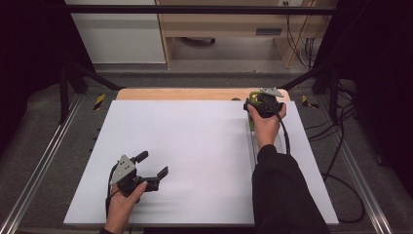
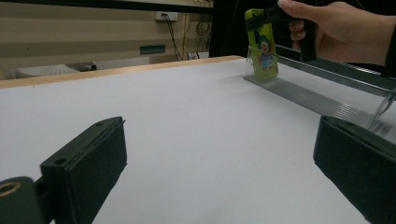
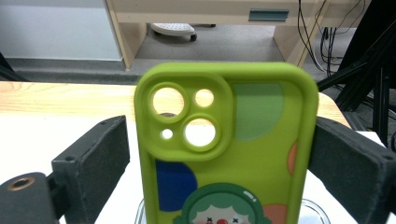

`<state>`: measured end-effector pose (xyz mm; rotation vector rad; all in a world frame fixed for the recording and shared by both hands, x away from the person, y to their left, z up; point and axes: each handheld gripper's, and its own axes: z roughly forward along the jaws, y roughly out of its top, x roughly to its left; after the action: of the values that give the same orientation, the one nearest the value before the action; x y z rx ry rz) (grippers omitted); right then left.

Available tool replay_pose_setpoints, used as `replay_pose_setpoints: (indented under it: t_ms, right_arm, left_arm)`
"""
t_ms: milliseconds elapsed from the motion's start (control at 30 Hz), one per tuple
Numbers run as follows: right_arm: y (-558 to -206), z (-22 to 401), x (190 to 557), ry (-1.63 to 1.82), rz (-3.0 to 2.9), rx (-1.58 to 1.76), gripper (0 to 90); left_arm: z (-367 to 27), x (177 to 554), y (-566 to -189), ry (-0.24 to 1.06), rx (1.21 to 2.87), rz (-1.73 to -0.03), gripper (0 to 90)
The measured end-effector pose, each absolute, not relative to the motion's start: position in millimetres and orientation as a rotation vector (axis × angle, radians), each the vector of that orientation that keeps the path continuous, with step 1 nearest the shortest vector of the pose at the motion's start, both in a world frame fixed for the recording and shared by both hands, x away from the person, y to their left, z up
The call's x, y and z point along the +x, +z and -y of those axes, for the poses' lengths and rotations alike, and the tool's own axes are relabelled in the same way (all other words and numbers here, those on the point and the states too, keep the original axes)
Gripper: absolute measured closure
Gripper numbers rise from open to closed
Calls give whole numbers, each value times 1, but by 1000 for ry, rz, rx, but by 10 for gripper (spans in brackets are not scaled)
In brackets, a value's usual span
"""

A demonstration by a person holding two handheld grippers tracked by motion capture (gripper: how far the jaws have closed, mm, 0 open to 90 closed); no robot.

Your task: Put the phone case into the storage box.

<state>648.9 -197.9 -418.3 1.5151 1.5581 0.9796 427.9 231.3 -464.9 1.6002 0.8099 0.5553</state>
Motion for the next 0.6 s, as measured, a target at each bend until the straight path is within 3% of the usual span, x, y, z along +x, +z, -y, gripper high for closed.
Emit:
replay_pose_setpoints:
  t_ms: [600]
  right_arm:
    - [-414,201,646,992,-1580,1526,67]
  left_arm:
    - [-231,428,-465,557,1603,-810,21]
